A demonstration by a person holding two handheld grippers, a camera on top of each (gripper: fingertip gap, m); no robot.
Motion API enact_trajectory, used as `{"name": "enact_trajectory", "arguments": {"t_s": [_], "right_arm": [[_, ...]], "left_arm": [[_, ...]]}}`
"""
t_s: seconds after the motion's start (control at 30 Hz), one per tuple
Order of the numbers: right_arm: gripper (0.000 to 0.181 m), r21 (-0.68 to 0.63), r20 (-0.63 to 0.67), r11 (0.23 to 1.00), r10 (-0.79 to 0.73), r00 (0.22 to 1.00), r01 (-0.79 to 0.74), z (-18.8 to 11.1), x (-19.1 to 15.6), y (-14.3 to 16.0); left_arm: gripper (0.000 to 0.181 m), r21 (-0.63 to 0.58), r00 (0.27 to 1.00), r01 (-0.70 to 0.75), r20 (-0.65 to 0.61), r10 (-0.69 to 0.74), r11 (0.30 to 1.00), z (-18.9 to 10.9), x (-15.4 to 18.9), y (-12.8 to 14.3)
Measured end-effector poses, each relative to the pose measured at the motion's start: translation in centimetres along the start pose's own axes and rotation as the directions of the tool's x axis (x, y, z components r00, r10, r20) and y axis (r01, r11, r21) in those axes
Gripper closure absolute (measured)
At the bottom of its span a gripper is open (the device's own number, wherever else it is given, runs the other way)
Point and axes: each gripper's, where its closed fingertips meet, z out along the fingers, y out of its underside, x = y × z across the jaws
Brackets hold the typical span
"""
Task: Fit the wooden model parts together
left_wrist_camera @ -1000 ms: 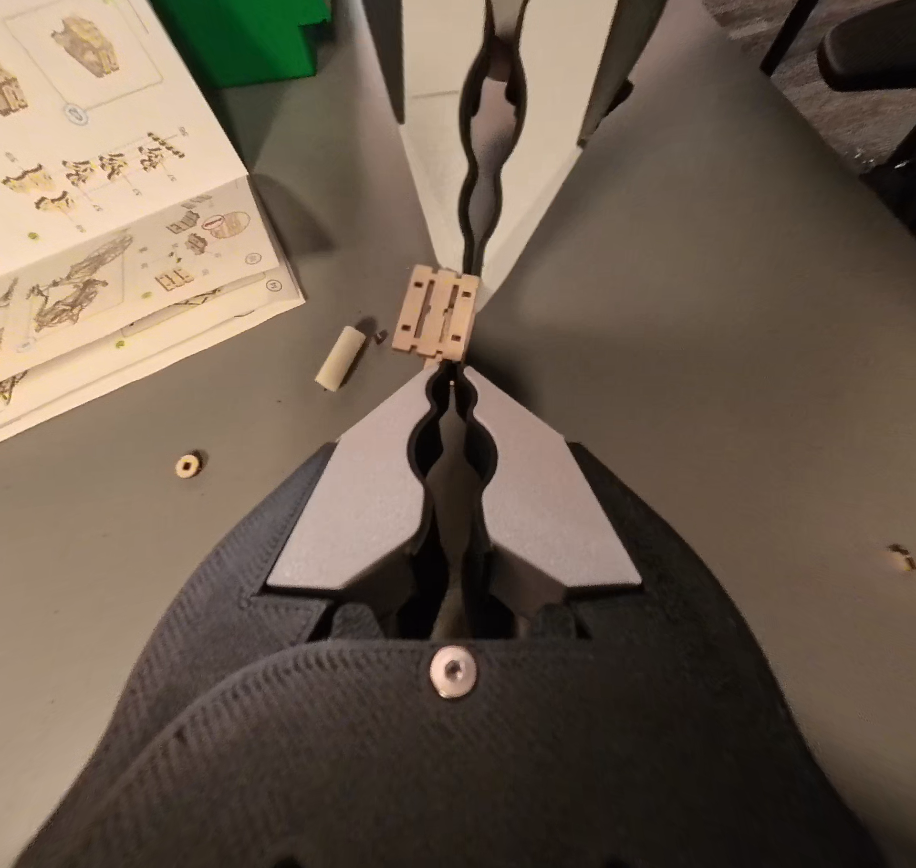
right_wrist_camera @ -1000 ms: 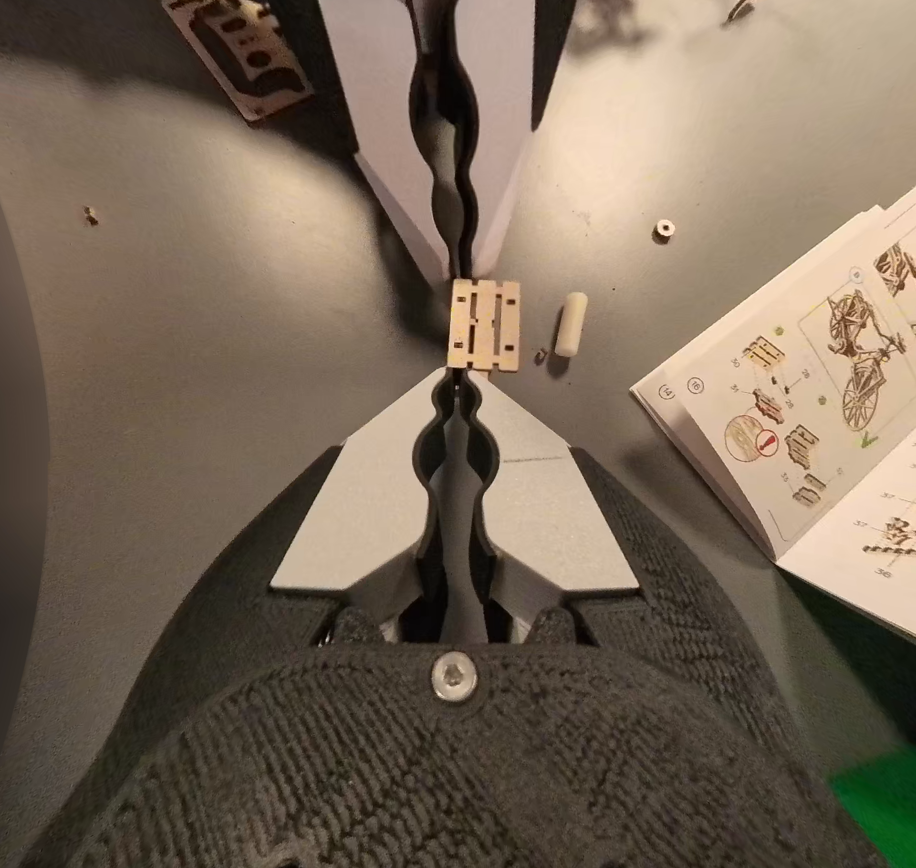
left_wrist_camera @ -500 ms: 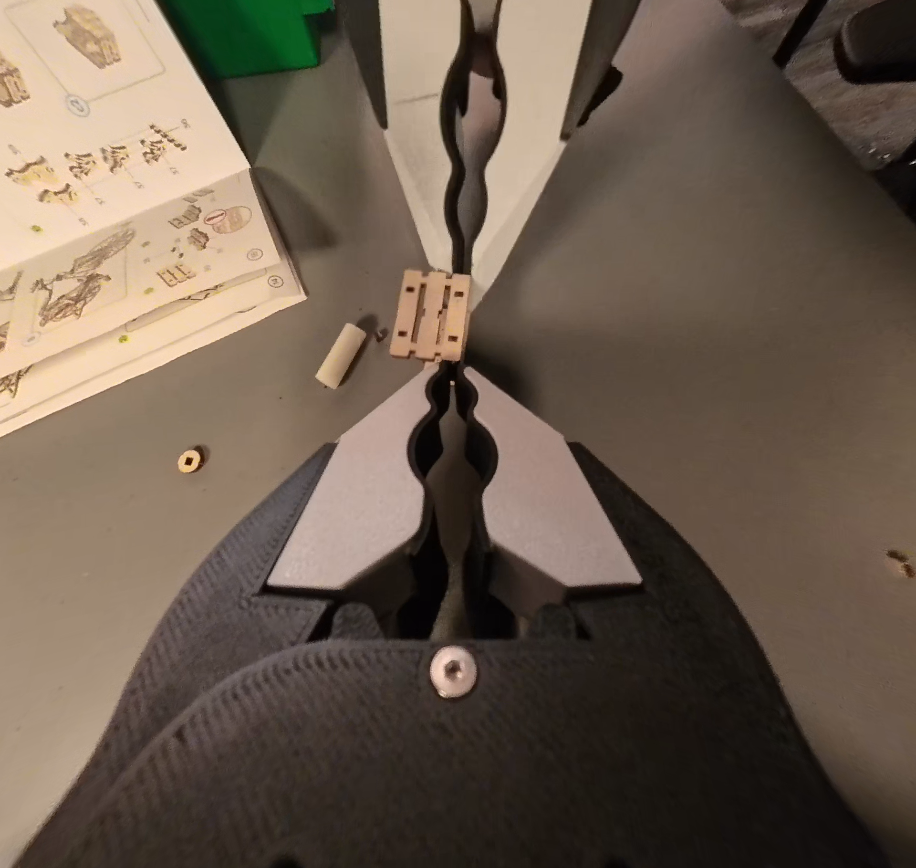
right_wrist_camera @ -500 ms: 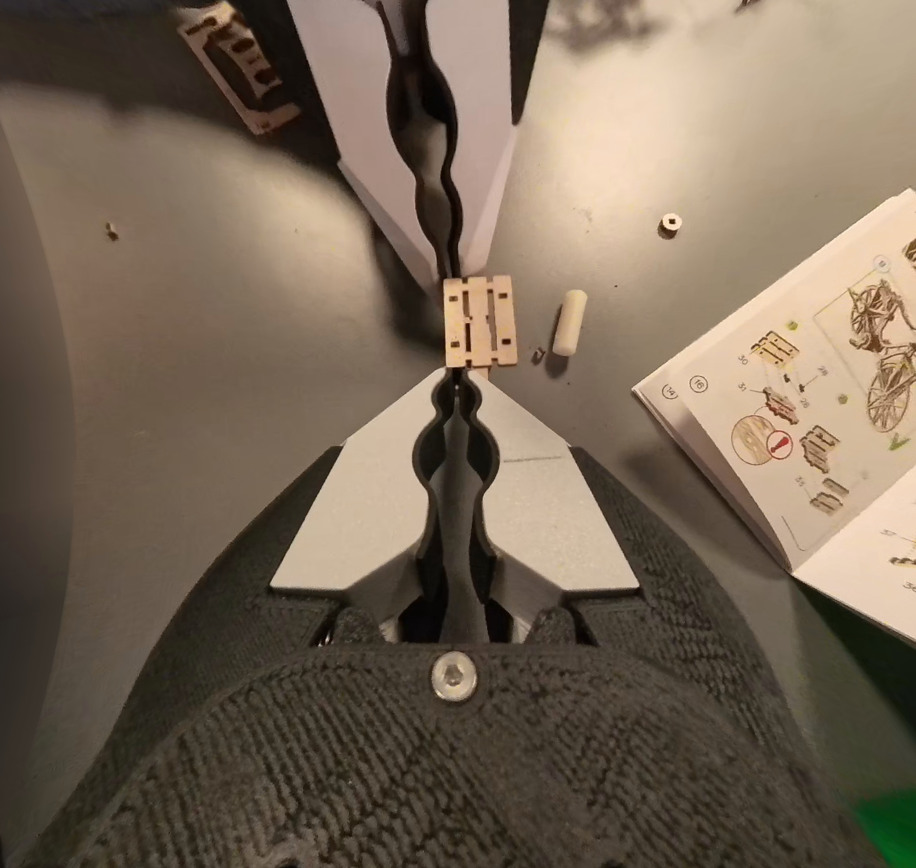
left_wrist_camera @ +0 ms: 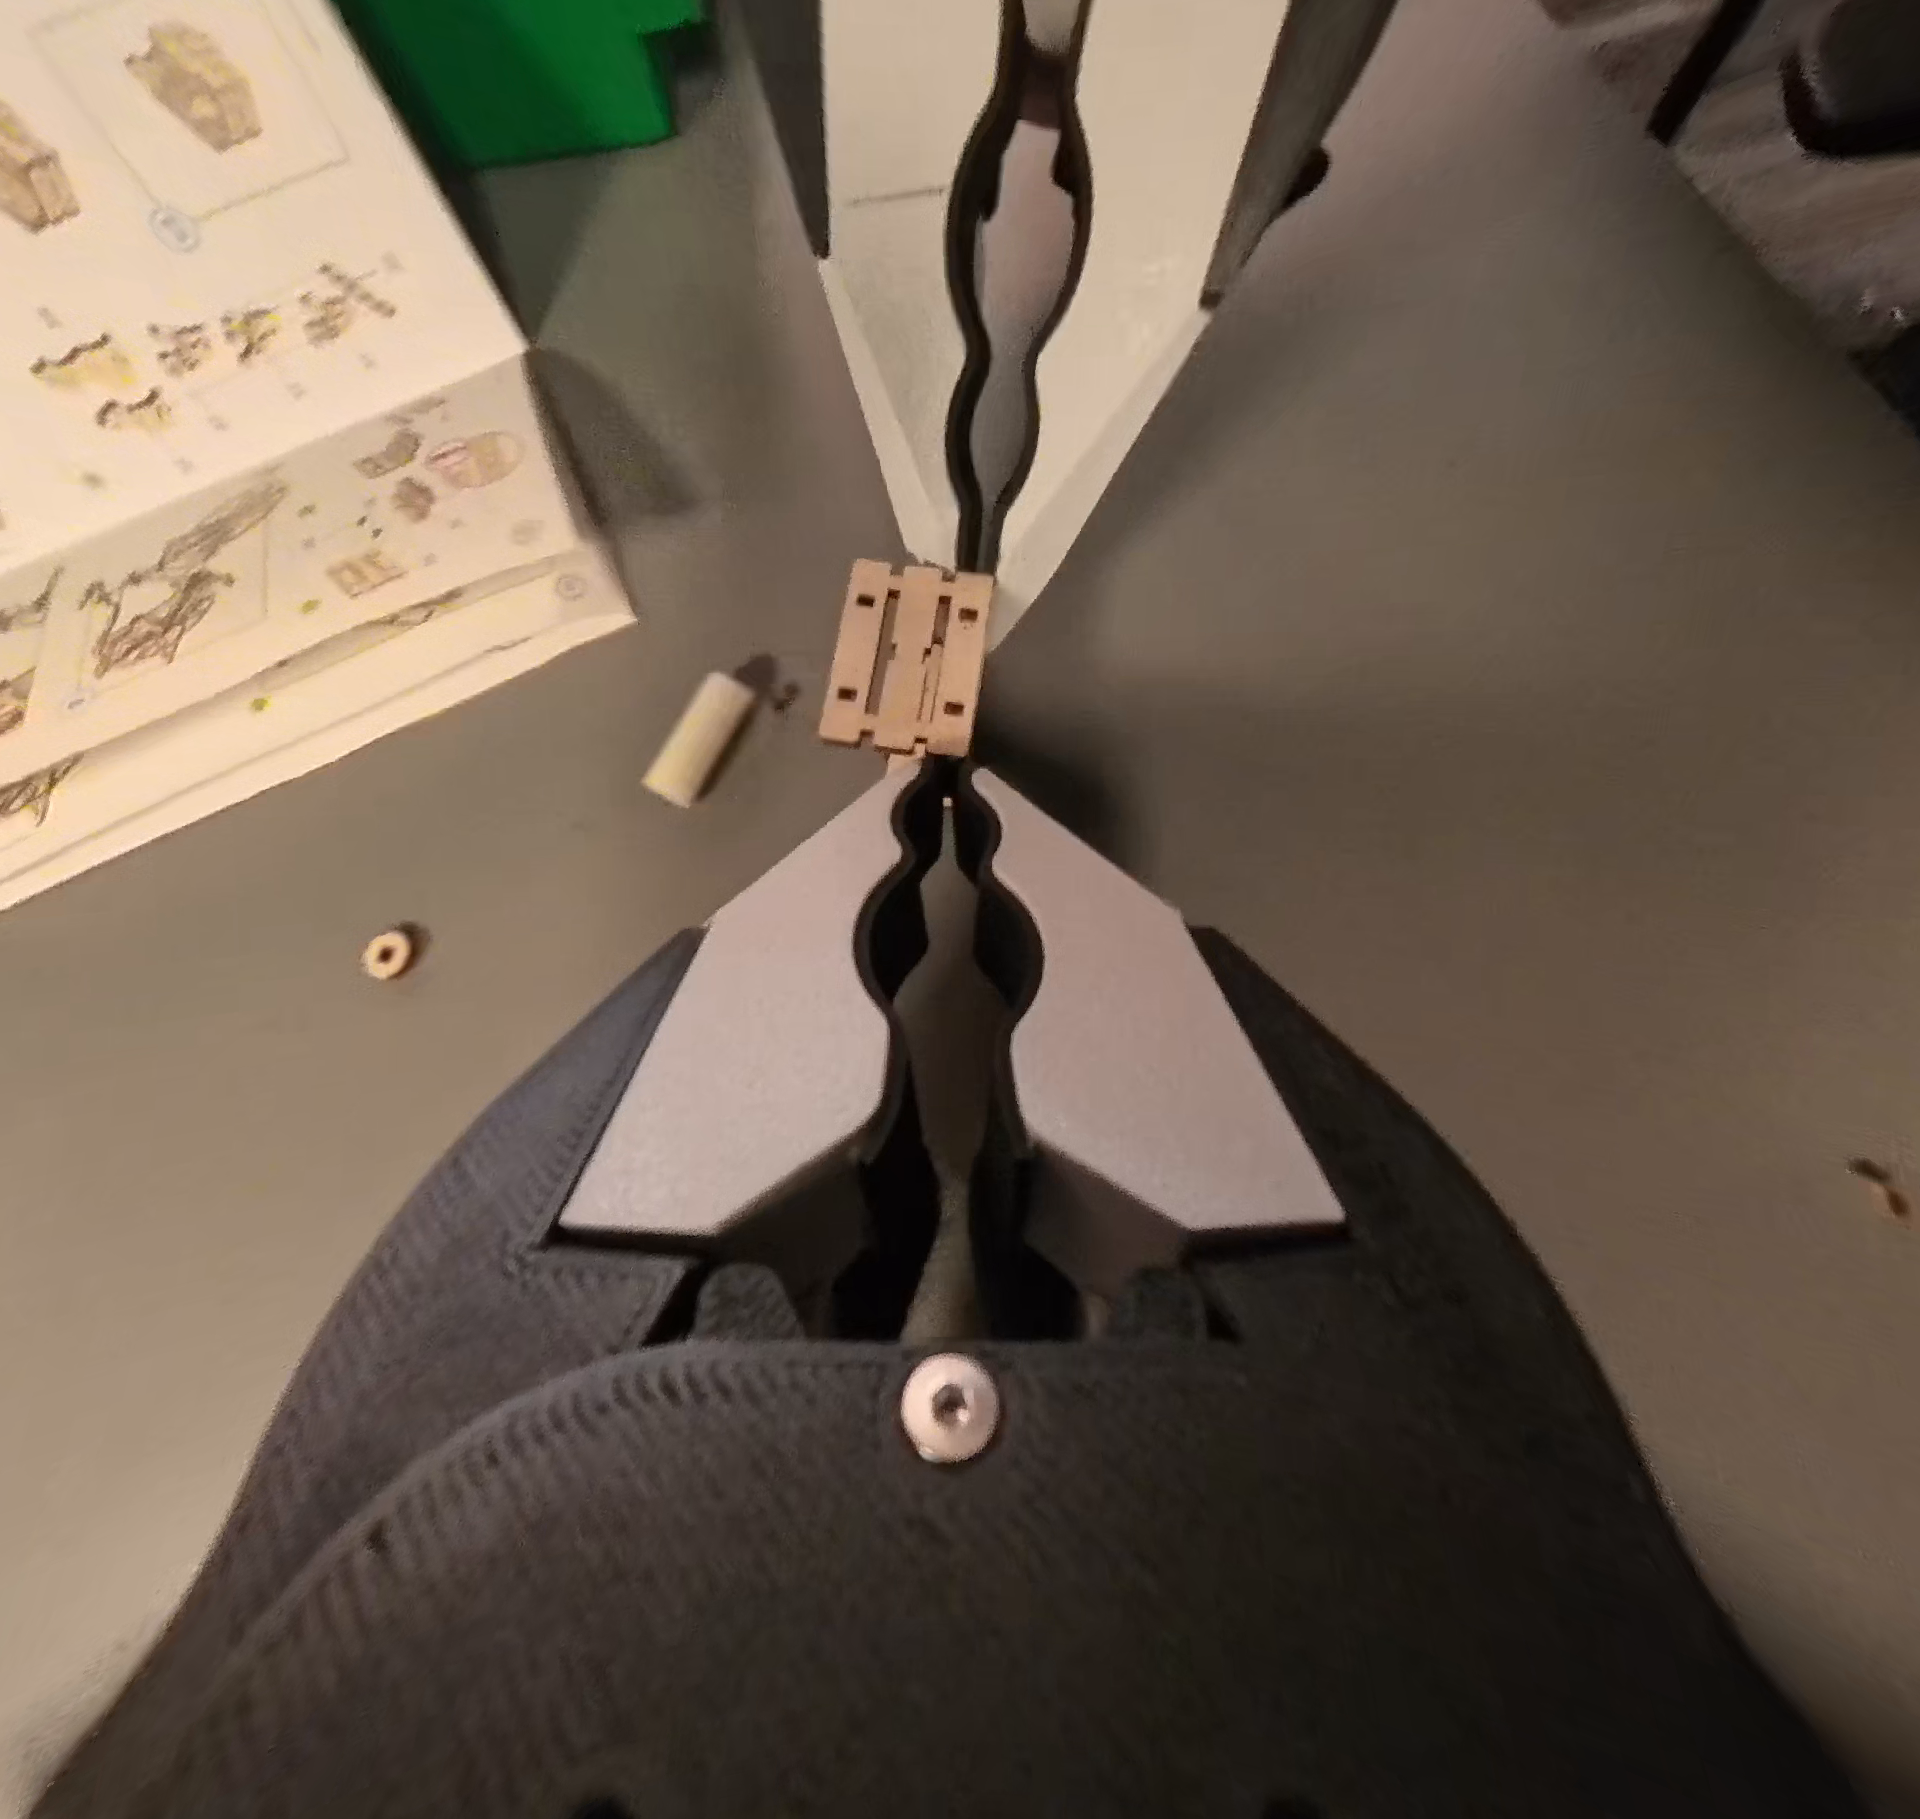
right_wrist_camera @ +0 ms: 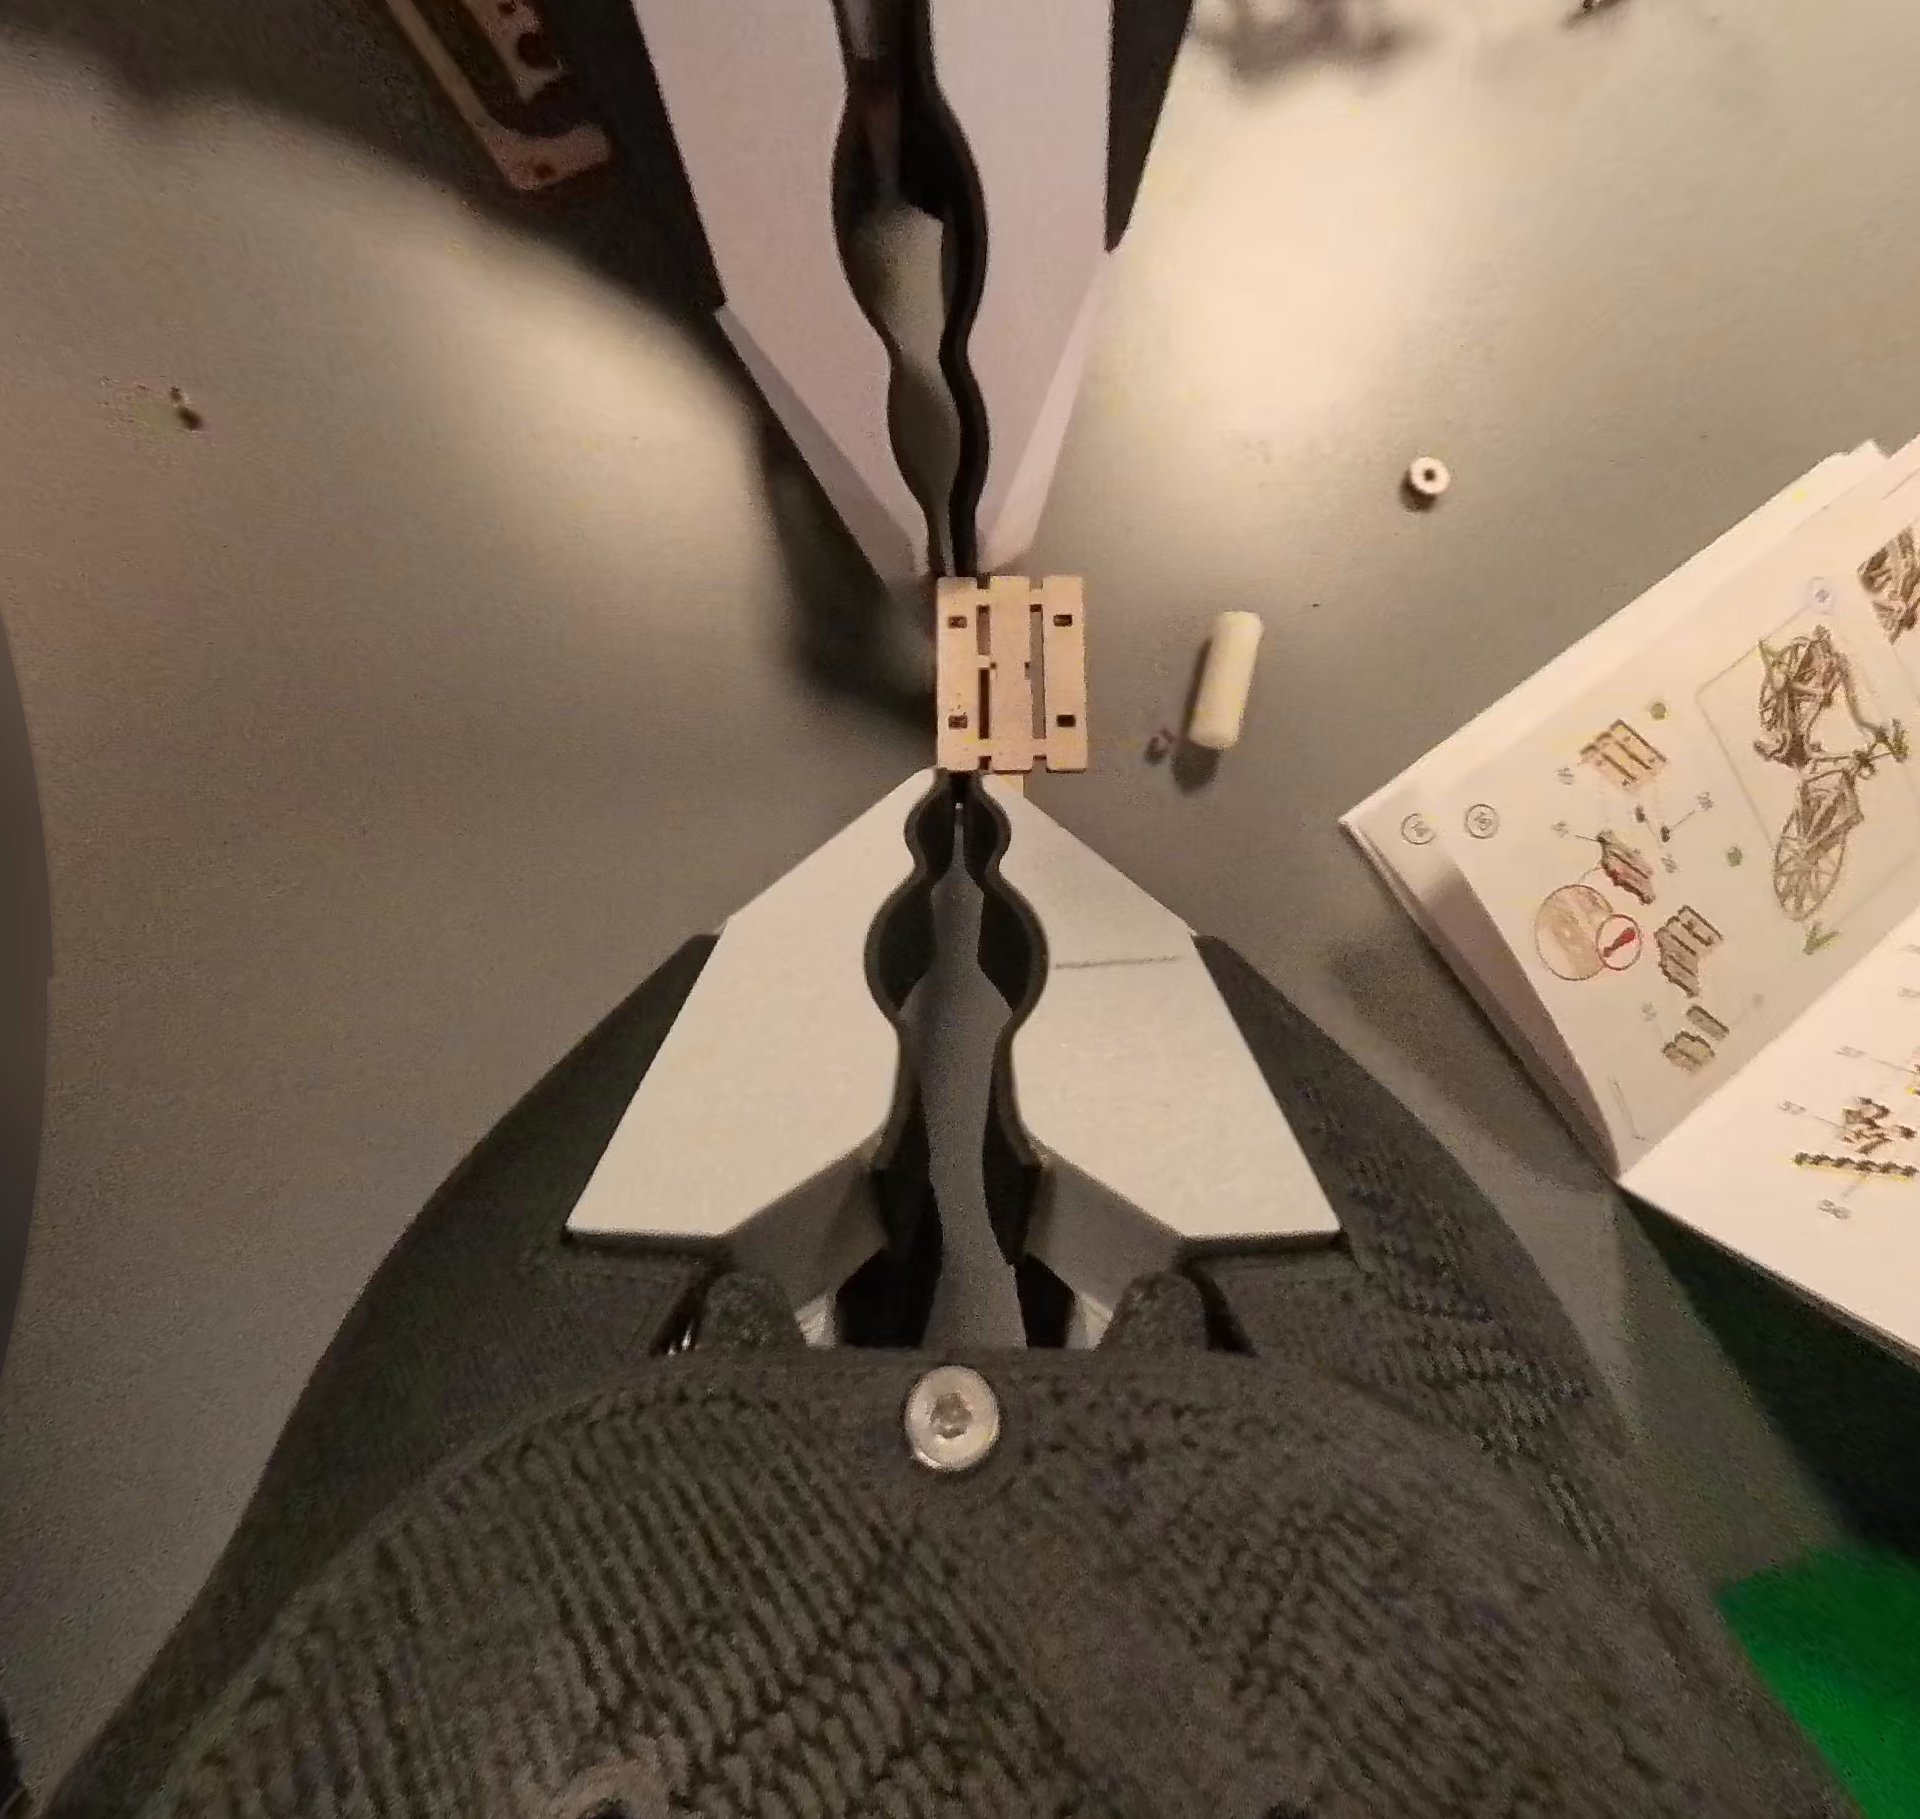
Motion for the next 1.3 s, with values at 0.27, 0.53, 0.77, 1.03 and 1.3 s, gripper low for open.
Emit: {"name": "enact_trajectory", "arguments": {"t_s": [0.27, 0.53, 0.77, 1.03, 1.3], "right_arm": [[0.181, -0.052, -0.009, 0.998, 0.026, 1.000, -0.026, -0.1, -0.2, 0.2], [0.181, -0.068, 0.010, 0.996, 0.062, 0.998, -0.062, -0.2, -0.1, 0.3], [0.181, -0.111, -0.023, 0.993, 0.029, 0.999, -0.031, -0.2, -0.4, 0.4], [0.181, -0.162, 0.055, 0.985, 0.075, 0.996, -0.065, -0.2, -0.2, 0.5], [0.181, -0.189, 0.026, 0.982, 0.031, 0.999, -0.025, -0.1, -0.3, 0.6]], "left_arm": [[0.181, -0.059, 0.999, -0.032, 0.010, 0.033, 0.998, 0.1, 0.1, 0.0], [0.181, -0.023, 0.998, 0.022, -0.050, -0.023, 0.999, 0.2, 0.1, -0.2], [0.181, -0.033, 0.999, 0.044, -0.014, -0.044, 0.998, 0.2, 0.3, -0.1], [0.180, -0.063, 0.993, 0.078, -0.081, -0.083, 0.995, 0.3, 0.1, -0.1], [0.180, -0.045, 0.998, 0.036, -0.054, -0.038, 0.998, 0.3, 0.2, -0.1]]}}
